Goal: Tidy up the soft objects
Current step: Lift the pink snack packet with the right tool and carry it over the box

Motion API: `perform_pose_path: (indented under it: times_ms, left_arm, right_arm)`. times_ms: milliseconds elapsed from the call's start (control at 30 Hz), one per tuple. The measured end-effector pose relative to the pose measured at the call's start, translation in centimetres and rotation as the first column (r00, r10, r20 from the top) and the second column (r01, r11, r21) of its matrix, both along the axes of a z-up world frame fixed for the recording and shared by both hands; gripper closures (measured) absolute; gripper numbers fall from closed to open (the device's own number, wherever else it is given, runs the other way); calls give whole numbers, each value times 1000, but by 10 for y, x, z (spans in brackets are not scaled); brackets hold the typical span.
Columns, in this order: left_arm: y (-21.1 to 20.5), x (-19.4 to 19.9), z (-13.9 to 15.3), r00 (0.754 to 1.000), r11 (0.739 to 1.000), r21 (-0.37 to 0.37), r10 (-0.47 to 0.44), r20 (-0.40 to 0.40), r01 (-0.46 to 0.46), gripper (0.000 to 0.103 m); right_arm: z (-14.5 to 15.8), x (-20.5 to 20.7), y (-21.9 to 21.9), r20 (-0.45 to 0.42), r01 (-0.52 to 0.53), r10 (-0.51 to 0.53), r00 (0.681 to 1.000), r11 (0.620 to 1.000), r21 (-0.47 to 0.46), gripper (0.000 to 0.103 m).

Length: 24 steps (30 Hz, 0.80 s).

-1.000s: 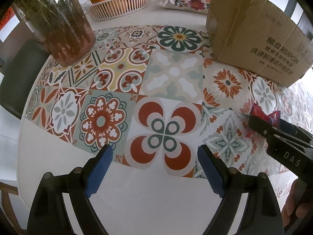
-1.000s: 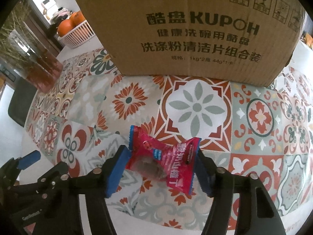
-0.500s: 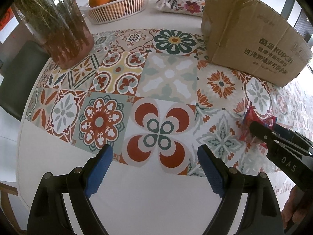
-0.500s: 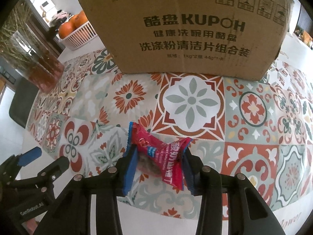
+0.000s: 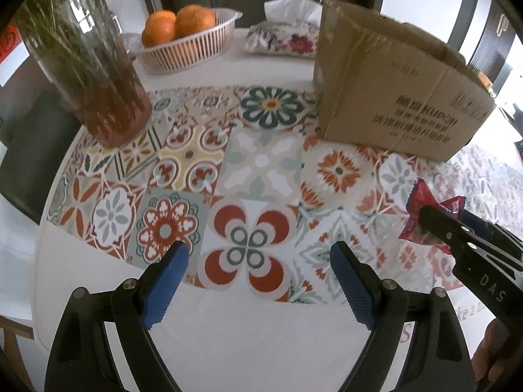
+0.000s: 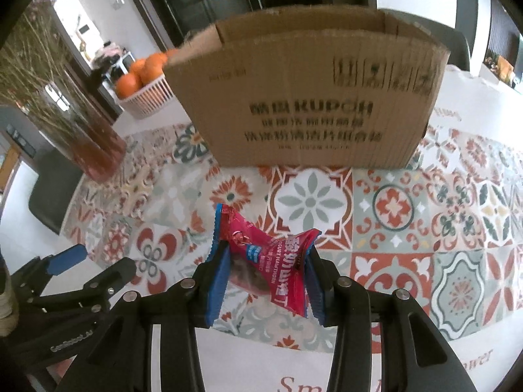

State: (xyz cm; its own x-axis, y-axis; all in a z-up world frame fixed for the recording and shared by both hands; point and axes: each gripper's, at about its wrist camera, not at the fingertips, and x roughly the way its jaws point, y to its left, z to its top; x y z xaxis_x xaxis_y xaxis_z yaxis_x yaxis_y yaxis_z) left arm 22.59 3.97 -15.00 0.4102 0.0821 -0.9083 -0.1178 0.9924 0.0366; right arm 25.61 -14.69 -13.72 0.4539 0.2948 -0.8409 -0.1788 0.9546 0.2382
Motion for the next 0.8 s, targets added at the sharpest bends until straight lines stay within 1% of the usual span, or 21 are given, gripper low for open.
perform_pose_path:
  times_ms: [367, 667, 800]
  left_arm:
    - [-14, 9, 41, 994, 999, 17, -45, 102, 43, 14]
    - [-28, 22, 76, 979, 996, 41, -84, 185, 78, 13]
    - [-35, 28, 90, 971, 995, 53, -98, 216, 88, 9]
  right_arm:
    - [45, -3, -11, 104, 26, -29, 994, 999, 34, 59]
    - [79, 5, -22, 187, 43, -52, 981, 998, 53, 59]
    - [91, 11, -28, 216, 48, -61, 975, 997, 62, 59]
